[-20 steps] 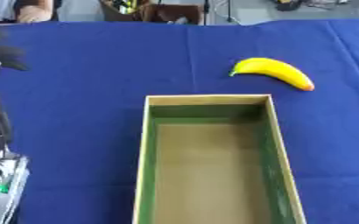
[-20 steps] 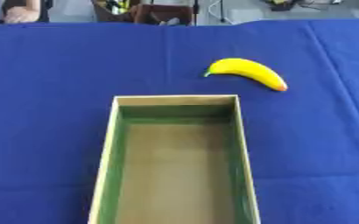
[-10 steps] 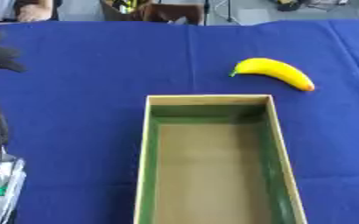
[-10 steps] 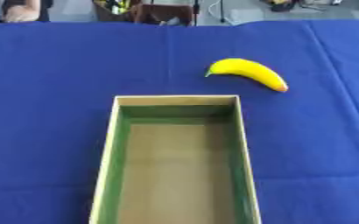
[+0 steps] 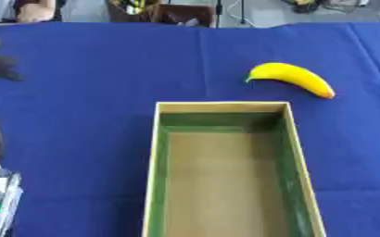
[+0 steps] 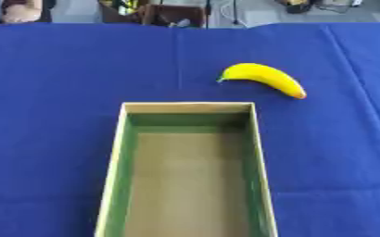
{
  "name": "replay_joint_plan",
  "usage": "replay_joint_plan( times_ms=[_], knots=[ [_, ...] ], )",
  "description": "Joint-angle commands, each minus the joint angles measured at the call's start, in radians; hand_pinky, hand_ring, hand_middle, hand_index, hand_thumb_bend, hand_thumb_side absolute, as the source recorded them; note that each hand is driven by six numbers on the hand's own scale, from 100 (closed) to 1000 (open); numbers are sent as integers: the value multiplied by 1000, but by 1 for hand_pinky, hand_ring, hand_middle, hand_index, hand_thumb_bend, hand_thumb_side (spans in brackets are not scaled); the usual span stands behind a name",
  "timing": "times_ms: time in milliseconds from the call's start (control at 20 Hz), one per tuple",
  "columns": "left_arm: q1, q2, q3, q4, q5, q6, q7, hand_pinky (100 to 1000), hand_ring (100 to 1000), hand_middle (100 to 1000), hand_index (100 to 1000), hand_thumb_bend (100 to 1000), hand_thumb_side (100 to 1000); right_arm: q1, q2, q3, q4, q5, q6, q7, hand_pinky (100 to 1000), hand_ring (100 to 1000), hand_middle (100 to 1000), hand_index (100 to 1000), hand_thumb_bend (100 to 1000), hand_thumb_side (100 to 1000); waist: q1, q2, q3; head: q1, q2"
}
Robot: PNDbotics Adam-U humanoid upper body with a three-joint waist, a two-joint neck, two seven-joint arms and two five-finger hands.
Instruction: Pick up objects on the table and place them in the box.
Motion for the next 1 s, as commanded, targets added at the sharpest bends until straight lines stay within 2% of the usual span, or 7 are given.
replay_joint_plan(
  times_ms=[50,100,150,200,250,1000],
  knots=[
    [-10,20,-4,-17,4,-1,-5,446,551,609,823,100,1000,-42,-14,3,38,20,-18,13,745,740,736,839,494,970,-5,-15,5,-14,-17],
    [-10,20,-4,-17,5,-1,-6,446,551,609,823,100,1000,-54,-10,7,50,24,-23,17,745,740,736,839,494,971,-6,-14,7,-17,-18],
    [-11,19,-4,-17,5,-1,-6,445,551,609,823,100,1000,-62,-7,11,60,28,-28,20,746,741,737,839,570,937,-6,-14,8,-19,-19],
    [-11,19,-5,-17,5,-1,-6,445,551,609,823,100,1000,-73,-3,15,67,31,-33,24,746,741,737,839,510,970,-6,-13,10,-24,-20],
    [-12,19,-5,-17,5,-1,-6,445,551,609,823,100,1000,-86,3,20,76,35,-37,29,746,741,737,839,498,973,-6,-12,11,-28,-20],
    [-17,14,-11,-17,10,-1,-14,445,552,610,823,100,1000,-209,83,89,174,121,-74,89,748,745,742,839,506,961,-12,0,35,-59,-28]
  ],
)
